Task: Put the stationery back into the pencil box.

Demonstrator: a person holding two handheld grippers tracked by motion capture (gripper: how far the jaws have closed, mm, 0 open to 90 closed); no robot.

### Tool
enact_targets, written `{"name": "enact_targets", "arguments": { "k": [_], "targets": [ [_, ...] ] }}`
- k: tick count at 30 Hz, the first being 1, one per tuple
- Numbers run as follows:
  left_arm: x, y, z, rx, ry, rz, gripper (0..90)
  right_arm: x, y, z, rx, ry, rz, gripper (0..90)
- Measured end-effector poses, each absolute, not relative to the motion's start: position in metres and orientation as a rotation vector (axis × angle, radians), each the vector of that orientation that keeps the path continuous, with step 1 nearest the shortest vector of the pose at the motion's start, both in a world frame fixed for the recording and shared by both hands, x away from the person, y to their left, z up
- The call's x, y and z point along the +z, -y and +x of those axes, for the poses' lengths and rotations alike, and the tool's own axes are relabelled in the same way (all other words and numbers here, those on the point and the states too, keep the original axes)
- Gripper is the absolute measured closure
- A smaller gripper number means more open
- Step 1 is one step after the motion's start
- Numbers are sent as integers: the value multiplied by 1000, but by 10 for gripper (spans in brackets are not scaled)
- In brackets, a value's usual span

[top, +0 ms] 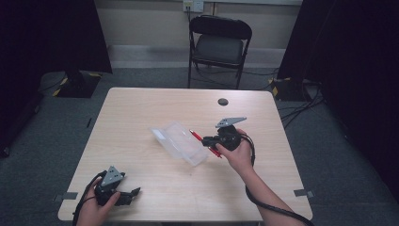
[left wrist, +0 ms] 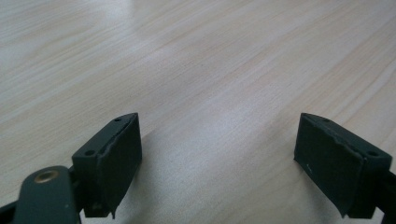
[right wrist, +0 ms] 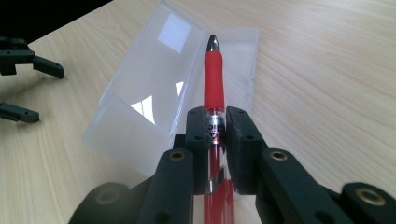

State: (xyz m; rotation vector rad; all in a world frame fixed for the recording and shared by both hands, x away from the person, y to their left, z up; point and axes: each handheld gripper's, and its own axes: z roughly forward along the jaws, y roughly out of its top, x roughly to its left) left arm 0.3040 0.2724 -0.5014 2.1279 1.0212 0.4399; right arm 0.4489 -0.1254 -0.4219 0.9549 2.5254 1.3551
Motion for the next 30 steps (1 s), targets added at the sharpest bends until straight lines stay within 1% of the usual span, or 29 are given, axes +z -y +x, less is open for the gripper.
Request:
{"name": "enact_targets", "arguments": {
  "k": [30],
  "targets": [
    [-501, -272, 304, 440, -1021, 2127, 148, -431, 95, 474, 1366, -2519, 979, 799]
  ]
}}
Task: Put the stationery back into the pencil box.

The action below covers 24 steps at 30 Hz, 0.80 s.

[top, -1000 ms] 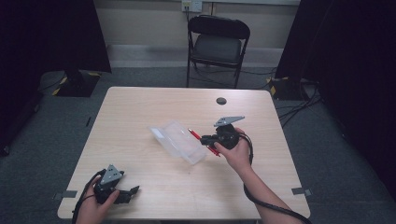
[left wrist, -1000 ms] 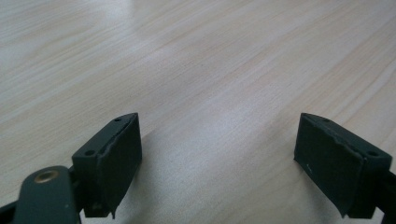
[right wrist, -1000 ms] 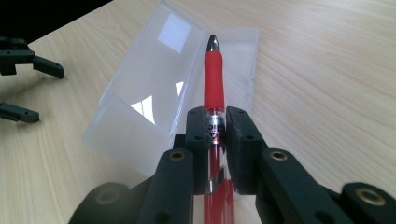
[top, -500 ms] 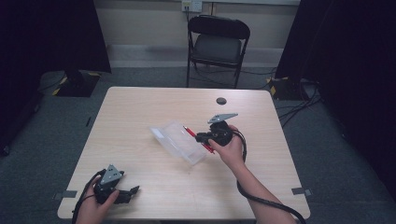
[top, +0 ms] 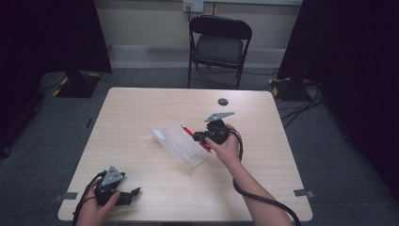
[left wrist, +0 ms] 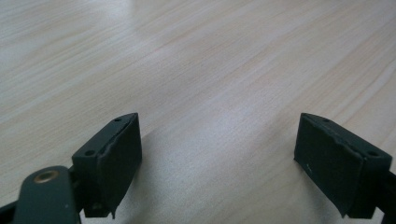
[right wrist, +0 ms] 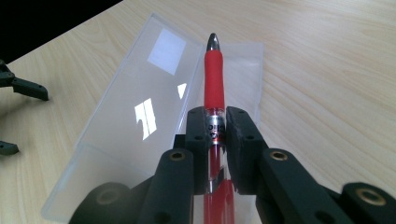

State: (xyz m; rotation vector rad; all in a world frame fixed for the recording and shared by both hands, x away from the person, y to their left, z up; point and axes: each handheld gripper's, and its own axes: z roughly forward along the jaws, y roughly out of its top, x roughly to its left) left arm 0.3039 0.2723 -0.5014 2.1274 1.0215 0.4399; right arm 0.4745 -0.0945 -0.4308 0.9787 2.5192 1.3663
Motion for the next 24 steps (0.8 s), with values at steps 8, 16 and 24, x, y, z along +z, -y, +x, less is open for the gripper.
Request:
{"name": "enact_targets", "arguments": {
  "k": [8, 16, 24],
  "targets": [
    [-501, -272, 304, 439, -1022, 2127, 148, -433, 85, 482, 1354, -2519, 982, 799],
    [-501, -272, 304, 440, -1021, 2128, 148, -435, 77, 487, 1345, -2516, 983, 799],
    [-501, -272, 304, 440, -1021, 2127, 148, -435, 67, 491, 1352, -2513, 977, 799]
  ]
}}
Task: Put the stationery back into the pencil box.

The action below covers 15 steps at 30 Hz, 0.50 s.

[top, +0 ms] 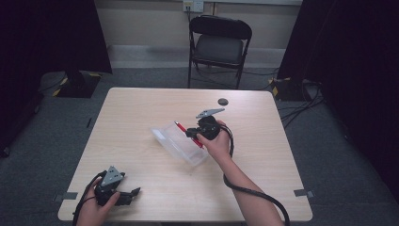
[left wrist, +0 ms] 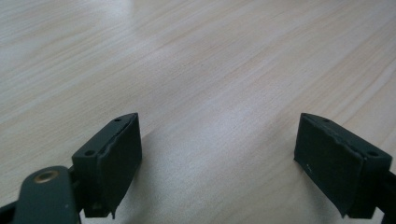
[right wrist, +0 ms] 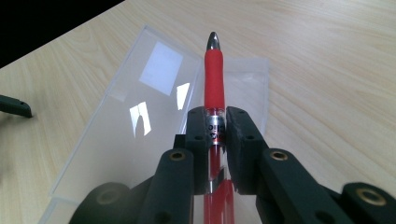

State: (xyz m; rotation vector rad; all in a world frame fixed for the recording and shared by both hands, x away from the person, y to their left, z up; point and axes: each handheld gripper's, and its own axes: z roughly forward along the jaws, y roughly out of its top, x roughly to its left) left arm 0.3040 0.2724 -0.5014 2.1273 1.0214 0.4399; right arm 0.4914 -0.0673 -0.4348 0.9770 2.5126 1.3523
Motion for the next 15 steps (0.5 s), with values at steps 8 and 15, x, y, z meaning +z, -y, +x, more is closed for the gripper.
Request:
{"name": "enact_targets", "arguments": {
  "k": [8, 15],
  "targets": [
    [-501, -272, 304, 440, -1021, 2128, 148, -436, 57, 496, 1350, -2521, 965, 799],
    [-501, -272, 304, 440, -1021, 2128, 148, -439, 50, 499, 1344, -2526, 960, 799]
  ]
}}
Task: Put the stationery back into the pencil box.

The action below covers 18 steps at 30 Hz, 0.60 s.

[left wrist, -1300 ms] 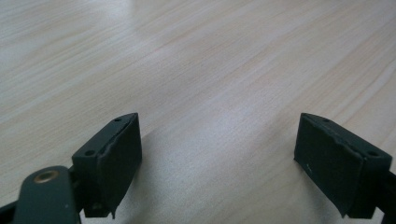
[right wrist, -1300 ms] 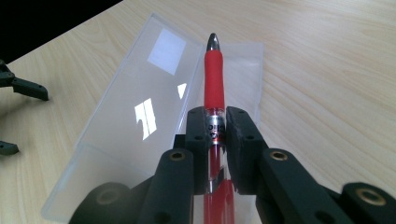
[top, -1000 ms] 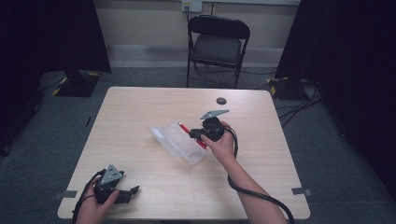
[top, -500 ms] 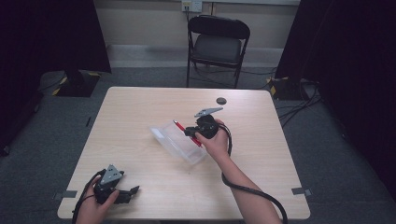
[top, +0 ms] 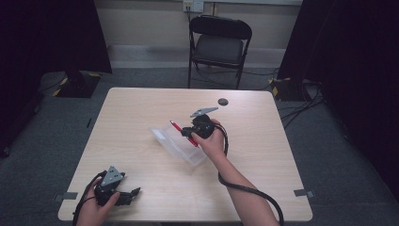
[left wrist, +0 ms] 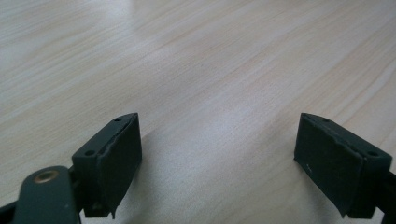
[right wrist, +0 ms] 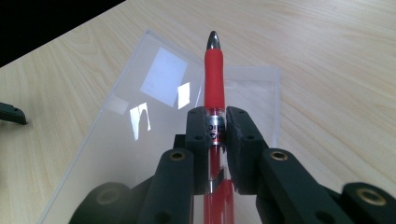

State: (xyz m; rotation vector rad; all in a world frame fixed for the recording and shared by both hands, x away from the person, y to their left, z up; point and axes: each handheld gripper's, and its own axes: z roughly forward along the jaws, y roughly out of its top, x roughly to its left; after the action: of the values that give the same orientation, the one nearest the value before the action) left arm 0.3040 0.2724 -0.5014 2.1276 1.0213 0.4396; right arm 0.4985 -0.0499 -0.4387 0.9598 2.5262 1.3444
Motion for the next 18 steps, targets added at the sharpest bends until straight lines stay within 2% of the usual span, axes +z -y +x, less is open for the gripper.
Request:
{"name": "enact_targets", "arguments": {
  "k": [18],
  "targets": [
    [-502, -272, 304, 435, -1027, 2122, 148, -453, 34, 506, 1324, -2527, 971, 799]
  ]
}}
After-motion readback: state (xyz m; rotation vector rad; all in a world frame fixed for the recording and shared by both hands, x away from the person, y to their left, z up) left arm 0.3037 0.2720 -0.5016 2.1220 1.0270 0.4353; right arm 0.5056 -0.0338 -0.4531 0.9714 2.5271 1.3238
